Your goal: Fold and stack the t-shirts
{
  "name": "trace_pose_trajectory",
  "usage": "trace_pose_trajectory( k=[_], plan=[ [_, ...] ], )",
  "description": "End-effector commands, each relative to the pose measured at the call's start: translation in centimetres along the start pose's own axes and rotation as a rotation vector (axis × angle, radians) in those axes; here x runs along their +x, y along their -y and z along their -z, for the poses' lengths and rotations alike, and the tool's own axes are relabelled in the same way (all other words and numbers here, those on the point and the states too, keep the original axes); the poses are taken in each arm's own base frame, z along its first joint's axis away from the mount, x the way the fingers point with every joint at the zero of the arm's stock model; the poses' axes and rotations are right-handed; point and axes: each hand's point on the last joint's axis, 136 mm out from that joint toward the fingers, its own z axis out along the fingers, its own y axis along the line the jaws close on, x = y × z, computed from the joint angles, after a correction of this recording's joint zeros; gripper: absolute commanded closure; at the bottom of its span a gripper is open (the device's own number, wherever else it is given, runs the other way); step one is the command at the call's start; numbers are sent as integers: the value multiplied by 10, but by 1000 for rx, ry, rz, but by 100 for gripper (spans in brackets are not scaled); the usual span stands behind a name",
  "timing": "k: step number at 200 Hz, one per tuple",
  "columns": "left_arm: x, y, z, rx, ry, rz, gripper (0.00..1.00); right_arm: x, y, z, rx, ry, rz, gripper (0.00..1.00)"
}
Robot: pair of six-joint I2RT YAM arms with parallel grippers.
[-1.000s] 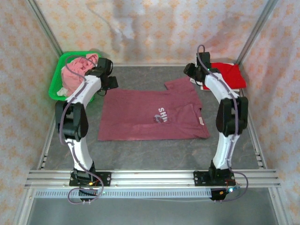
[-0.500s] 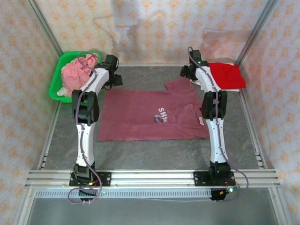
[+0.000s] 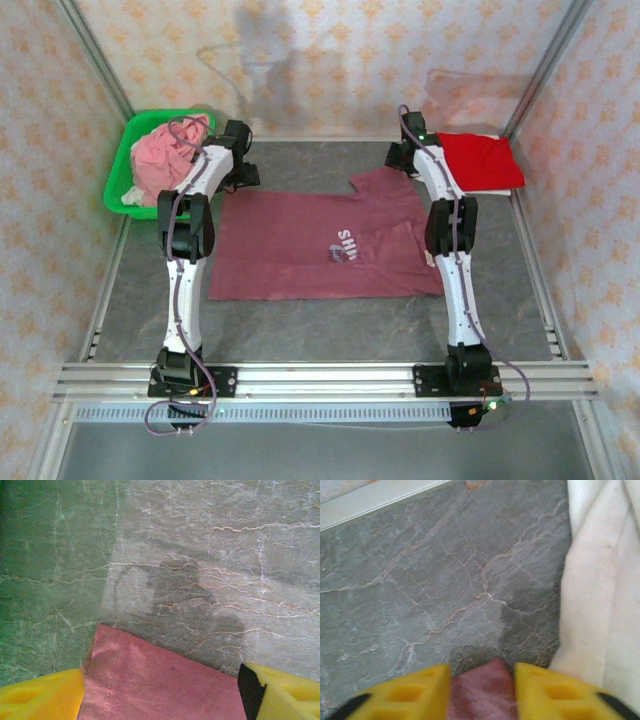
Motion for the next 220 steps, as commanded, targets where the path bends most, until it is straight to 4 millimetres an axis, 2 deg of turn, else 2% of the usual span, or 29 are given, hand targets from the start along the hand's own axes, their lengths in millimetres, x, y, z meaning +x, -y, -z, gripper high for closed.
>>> trace_pose_trajectory(
  k=[1,33,66,92,130,174,201,220],
  plan=[
    [4,-6,0,-13,-26,-16,19,11,-6,-11,-7,-27,2,73],
    [4,-6,2,-9,-25,-20,19,9,-7,-6,-11,-22,9,77],
    [4,-7,2,-11,-27,-23,19,2,-5,3,10,-5,17,89],
    [3,-8,5,-8,-22,-16,19,-8,-13,16,-17,20,16,99],
    [-1,-21,9,-7,-1,38,31,-24,-26,46,-54,64,-1,100],
    [-1,-28,6,-34,-7,26,32,-36,-53,82,-123,122,8,100],
    [-3,-25,-1,-27,-21,24,32,-38,-63,93,-144,136,15,100],
    [-4,-22,-7,-15,-21,22,37,-39,-66,98,-147,142,17,100]
  ],
)
